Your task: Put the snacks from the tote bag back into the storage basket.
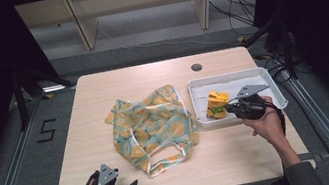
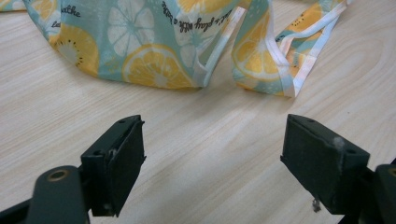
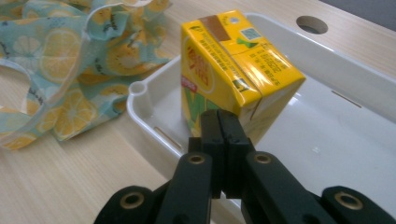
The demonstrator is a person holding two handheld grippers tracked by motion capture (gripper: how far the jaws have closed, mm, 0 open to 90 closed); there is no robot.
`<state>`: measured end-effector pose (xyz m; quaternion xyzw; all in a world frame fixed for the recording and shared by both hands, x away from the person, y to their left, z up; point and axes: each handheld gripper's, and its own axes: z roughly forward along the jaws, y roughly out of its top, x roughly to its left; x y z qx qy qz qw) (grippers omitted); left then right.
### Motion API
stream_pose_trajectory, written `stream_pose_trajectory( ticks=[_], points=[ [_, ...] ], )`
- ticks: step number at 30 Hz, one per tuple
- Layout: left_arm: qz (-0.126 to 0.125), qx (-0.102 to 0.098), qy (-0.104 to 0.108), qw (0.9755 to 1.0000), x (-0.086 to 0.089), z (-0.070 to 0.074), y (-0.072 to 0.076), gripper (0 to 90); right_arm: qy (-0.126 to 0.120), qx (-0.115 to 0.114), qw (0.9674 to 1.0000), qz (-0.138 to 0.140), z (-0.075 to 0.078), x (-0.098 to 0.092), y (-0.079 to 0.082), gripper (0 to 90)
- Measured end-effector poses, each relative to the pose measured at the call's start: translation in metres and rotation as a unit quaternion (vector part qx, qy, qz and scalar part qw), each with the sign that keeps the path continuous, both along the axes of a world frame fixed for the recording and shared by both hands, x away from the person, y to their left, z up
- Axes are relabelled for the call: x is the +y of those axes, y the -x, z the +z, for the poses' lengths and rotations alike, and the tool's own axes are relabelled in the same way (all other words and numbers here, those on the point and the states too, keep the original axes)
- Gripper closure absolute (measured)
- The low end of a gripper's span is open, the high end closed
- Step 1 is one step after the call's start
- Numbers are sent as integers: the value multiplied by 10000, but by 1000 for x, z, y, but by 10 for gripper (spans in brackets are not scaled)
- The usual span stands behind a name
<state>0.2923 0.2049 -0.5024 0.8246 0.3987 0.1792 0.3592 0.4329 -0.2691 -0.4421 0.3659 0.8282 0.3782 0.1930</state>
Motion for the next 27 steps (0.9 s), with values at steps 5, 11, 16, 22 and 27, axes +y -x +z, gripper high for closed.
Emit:
stream_pose_trajectory(
  ticks=[5,11,16,22,27],
  points=[
    [-6,34,-9,10000,0,0,0,205,26,4,9999,-110,-1,-7,-2,900],
    [-4,22,15,10000,0,0,0,205,34,16,9999,-167,-3,-14,-4,900],
    [36,28,67,10000,-1,0,0,205,20,-25,9998,-208,-3,-17,-6,900],
    [3,42,-31,10000,0,0,0,205,-1,23,9997,-229,-3,-19,-6,892],
    [1,28,-16,10000,0,0,0,205,-46,-66,9997,-216,-1,-18,-4,888]
  ],
)
